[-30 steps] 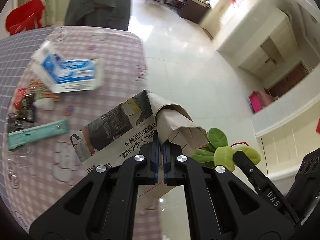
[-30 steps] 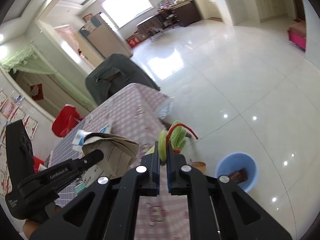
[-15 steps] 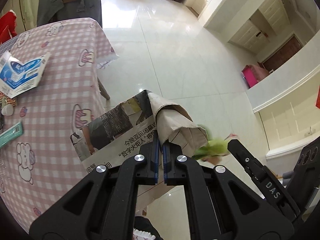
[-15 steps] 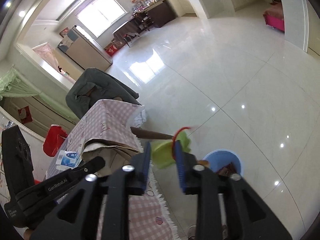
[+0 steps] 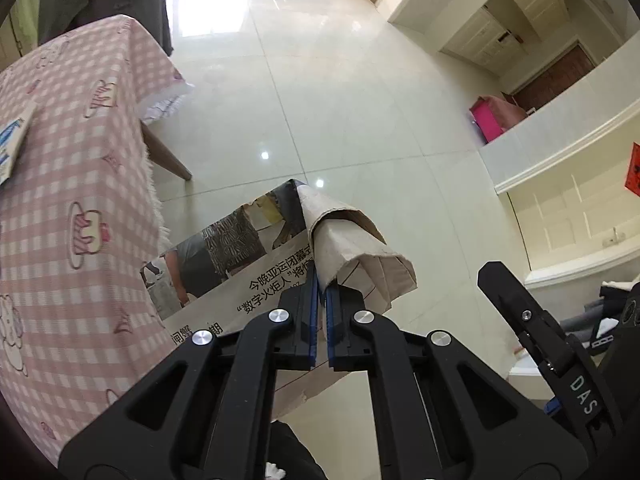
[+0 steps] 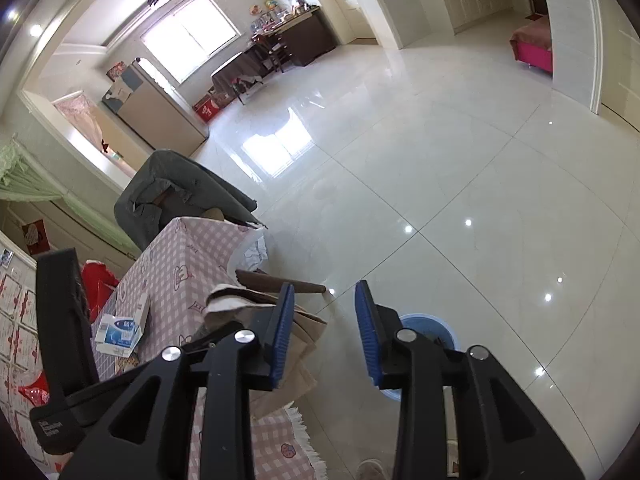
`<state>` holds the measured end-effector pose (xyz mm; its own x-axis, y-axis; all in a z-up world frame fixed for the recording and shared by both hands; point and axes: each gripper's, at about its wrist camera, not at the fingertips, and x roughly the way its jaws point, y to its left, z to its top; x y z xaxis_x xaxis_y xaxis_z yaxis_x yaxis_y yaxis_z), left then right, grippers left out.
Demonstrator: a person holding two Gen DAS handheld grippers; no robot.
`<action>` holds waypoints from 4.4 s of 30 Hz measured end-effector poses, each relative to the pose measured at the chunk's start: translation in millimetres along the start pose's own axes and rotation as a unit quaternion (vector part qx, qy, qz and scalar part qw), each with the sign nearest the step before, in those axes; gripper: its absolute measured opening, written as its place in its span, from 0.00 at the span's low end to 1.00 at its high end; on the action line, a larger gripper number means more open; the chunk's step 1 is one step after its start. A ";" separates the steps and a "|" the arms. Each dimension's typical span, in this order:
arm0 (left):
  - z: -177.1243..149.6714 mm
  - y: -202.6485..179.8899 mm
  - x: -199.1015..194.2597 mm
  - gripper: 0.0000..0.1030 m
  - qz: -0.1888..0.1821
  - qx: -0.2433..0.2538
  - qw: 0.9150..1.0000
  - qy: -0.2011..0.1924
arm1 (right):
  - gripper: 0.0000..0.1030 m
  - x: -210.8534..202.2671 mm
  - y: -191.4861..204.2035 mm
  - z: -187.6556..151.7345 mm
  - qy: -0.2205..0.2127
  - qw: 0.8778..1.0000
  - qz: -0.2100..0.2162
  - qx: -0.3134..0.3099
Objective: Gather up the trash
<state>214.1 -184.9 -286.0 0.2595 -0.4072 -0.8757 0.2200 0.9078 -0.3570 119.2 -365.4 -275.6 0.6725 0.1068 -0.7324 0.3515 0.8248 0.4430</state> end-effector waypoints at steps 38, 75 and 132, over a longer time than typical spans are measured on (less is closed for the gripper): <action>-10.7 40.6 -47.5 0.69 0.002 -0.052 0.998 -0.029 | 0.44 -7.6 42.9 -13.6 -0.001 0.999 -0.003 -0.035; -121.2 366.7 -189.6 0.69 0.158 -0.253 0.951 -0.078 | 0.45 99.9 328.4 -169.4 0.141 0.959 0.115 -0.219; -141.1 416.7 -160.8 0.51 0.071 -0.320 0.942 -0.077 | 0.17 148.8 402.2 -249.3 0.135 0.838 0.084 -0.522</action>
<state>131.4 273.0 -339.8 0.3876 -0.2418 -0.8895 -0.4266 0.8083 -0.4057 198.3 120.6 -335.3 0.4341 0.2756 -0.8577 -0.5894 0.8069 -0.0391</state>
